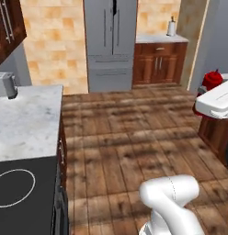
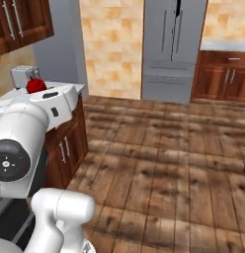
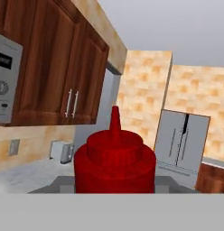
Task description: Collect the paprika, ketchup, and shaker from the cabinet and place them next to the stove.
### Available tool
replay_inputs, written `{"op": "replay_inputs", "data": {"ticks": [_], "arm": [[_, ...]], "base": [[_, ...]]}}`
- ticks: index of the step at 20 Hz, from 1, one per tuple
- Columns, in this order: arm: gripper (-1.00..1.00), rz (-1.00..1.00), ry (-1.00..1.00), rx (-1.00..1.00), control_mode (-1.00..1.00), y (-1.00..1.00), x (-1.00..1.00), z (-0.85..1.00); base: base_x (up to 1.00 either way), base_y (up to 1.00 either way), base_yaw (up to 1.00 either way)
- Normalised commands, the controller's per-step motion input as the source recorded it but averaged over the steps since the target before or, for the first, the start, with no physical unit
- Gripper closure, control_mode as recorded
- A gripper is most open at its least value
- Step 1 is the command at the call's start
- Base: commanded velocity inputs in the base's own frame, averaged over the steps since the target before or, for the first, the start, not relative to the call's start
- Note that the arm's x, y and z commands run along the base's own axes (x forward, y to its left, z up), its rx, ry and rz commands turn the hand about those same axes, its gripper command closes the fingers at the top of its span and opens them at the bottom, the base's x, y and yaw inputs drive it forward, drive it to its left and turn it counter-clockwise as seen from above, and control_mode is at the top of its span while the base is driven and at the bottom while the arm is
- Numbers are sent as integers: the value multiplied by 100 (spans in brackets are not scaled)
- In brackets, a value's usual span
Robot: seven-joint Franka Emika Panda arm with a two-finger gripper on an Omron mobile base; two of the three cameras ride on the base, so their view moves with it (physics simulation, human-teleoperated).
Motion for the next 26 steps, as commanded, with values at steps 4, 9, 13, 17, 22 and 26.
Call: {"op": "replay_inputs", "data": {"ticks": [4,9,13,17,22,26], "arm": [[100,0,0,0,100,0,0,0],[100,0,0,0,100,0,0,0],[100,0,0,0,100,0,0,0],[100,0,0,0,100,0,0,0],[100,0,0,0,100,0,0,0],[100,0,0,0,100,0,0,0]], "base": [[52,-3,47],[49,-19,46],[30,-28,46],[18,-19,48],[13,-14,50],[15,-13,50]]}}
